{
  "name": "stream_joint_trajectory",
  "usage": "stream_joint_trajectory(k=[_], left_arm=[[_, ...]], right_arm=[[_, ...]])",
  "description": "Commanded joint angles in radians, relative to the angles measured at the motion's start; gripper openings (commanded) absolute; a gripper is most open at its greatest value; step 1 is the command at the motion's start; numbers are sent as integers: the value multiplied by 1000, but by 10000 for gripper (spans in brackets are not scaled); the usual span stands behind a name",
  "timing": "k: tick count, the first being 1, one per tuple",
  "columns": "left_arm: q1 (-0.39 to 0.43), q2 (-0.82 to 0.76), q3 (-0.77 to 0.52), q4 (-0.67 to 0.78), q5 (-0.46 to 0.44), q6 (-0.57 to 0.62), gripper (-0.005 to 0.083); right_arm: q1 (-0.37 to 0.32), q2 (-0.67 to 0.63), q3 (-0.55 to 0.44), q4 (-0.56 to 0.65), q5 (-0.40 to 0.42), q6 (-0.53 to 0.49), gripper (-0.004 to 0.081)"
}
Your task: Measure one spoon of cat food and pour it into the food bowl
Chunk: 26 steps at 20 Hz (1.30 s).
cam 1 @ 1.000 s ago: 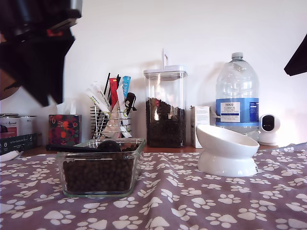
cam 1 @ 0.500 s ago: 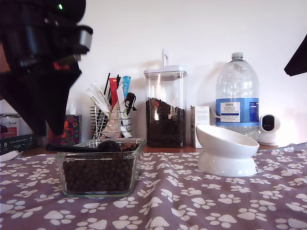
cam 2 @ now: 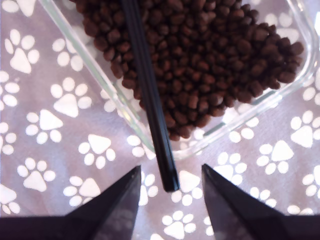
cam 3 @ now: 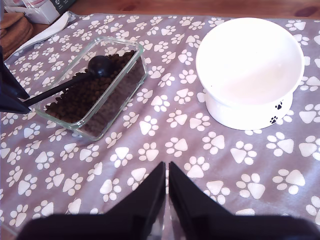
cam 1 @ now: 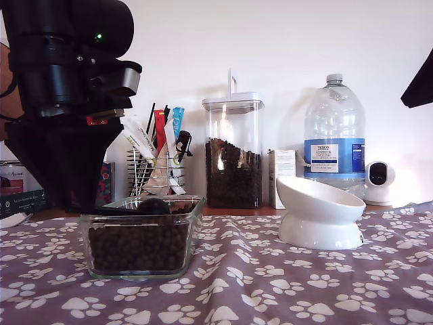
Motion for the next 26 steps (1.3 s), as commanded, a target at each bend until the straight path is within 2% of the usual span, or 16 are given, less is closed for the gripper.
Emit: stream_joint_trajectory(k=[1, 10, 19, 21, 26], left_arm=[[1, 12, -12, 13, -3, 3, 339], [9, 40, -12, 11, 0, 3, 328], [9, 40, -12, -6, 0, 4, 29], [9, 40, -12, -6, 1, 4, 1], [9, 40, -12, -12, -1, 4, 1]], right_arm=[[5, 5, -14, 10, 2, -7, -13], [5, 5, -14, 10, -2, -6, -12], [5, 5, -14, 6, -10, -6, -13], [5, 5, -14, 6, -12, -6, -12], [5, 5, -14, 6, -12, -6, -12]])
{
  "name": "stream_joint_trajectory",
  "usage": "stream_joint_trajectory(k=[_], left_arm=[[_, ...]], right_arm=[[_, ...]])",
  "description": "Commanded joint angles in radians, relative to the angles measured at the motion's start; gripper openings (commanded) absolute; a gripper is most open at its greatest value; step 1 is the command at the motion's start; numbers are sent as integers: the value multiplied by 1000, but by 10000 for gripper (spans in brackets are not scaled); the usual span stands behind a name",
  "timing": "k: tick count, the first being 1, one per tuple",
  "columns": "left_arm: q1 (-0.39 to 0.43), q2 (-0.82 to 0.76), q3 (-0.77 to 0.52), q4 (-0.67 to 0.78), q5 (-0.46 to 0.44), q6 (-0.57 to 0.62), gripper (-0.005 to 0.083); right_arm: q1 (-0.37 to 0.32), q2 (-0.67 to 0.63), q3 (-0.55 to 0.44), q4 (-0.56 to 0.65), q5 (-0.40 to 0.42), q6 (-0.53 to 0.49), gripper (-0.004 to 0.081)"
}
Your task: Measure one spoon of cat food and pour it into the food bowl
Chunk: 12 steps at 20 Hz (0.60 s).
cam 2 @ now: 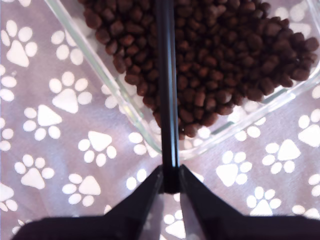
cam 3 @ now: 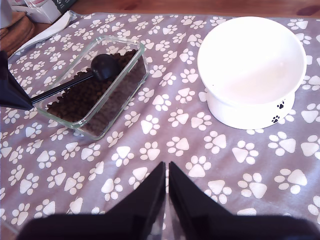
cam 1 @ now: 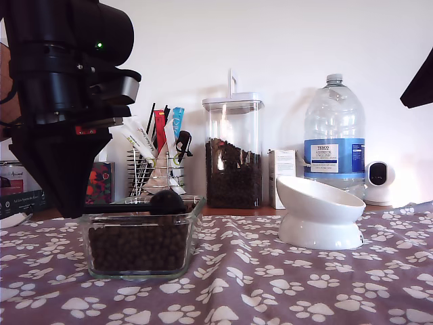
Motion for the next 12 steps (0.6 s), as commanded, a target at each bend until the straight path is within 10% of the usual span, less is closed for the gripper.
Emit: stream_joint_trajectory(k=[1, 12], left_arm=[[-1, 17, -12, -3, -5, 3, 0], [-1, 1, 12, -20, -24, -31, -22]], right_arm=[[5, 4, -14, 7, -7, -6, -13], [5, 4, -14, 6, -8, -6, -13]])
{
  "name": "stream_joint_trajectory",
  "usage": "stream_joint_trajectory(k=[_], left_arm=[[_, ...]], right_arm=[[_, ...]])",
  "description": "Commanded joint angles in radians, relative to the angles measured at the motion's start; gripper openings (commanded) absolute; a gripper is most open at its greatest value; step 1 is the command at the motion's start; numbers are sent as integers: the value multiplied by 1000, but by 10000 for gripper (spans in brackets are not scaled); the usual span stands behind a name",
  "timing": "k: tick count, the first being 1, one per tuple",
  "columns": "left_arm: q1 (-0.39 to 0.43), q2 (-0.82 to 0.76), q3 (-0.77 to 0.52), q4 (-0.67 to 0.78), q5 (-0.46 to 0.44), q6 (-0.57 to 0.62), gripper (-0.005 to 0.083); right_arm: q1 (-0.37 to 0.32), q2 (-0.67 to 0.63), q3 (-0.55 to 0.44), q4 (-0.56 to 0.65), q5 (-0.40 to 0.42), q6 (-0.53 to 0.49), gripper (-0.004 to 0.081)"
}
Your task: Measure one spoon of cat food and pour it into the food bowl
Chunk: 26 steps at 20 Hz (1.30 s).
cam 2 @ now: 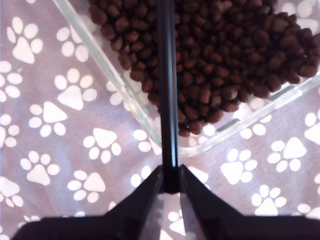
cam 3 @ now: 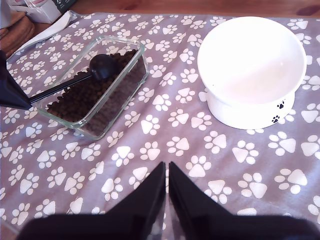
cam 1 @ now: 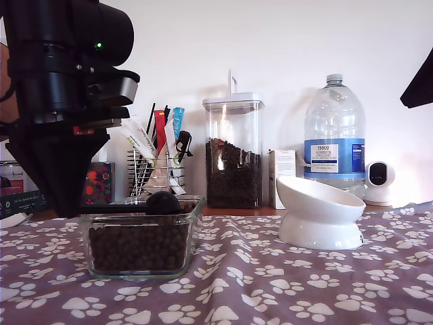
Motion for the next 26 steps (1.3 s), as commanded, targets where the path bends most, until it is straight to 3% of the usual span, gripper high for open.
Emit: stream_joint_trajectory(k=[1, 10, 13, 18, 26], left_arm=[[-1, -1, 9, -5, 0, -8, -22], [-2, -87, 9, 22, 0, -35, -22], [-1, -101, 9, 5, 57, -47, -22], [42, -111, 9, 14, 312, -60, -22], [249, -206, -39, 56, 818, -18, -22]], right_arm=[[5, 3, -14, 6, -7, -6, -12], [5, 3, -14, 8, -7, -6, -12], [5, 3, -14, 7, -7, -6, -12], [5, 3, -14, 6, -7, -6, -12], [5, 3, -14, 4, -7, -6, -13]])
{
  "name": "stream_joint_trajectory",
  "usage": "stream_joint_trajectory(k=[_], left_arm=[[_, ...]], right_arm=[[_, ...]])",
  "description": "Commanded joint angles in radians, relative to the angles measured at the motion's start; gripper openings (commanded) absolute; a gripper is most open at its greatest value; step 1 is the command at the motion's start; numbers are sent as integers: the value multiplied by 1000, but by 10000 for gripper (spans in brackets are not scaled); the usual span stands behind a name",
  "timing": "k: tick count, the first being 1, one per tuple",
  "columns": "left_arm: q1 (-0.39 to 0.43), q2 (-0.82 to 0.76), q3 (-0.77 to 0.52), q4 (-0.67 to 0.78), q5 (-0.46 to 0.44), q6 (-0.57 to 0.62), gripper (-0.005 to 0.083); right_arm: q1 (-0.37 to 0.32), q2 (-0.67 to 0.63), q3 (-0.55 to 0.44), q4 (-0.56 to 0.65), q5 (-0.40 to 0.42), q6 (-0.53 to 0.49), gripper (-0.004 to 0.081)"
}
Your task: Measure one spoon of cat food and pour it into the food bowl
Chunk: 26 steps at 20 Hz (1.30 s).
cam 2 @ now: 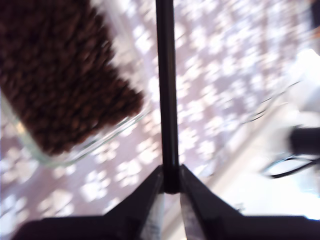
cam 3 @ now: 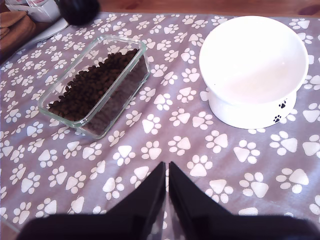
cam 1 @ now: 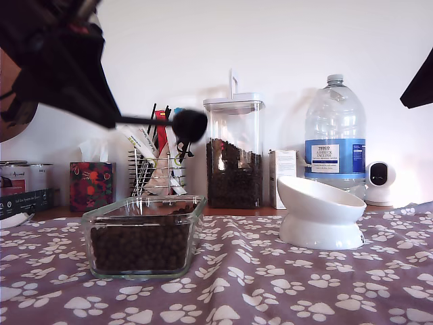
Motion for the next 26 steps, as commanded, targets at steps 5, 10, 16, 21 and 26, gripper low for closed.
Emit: stream_joint_trajectory(k=[5, 10, 16, 21, 26], left_arm=[[129, -98, -208, 89, 371, 60, -22], [230, -96, -408, 199, 658, 110, -22], [323, -92, -504, 285, 663, 98, -22], [322, -74, -504, 311, 481, 44, -22], [315, 13, -504, 397, 468, -36, -22]], right_arm=[[5, 3, -14, 4, -7, -6, -13], [5, 3, -14, -5, -7, -6, -13], [5, 3, -14, -4, -7, -6, -13], [5, 3, -14, -3, -7, -6, -13], [5, 3, -14, 3, -7, -6, -13]])
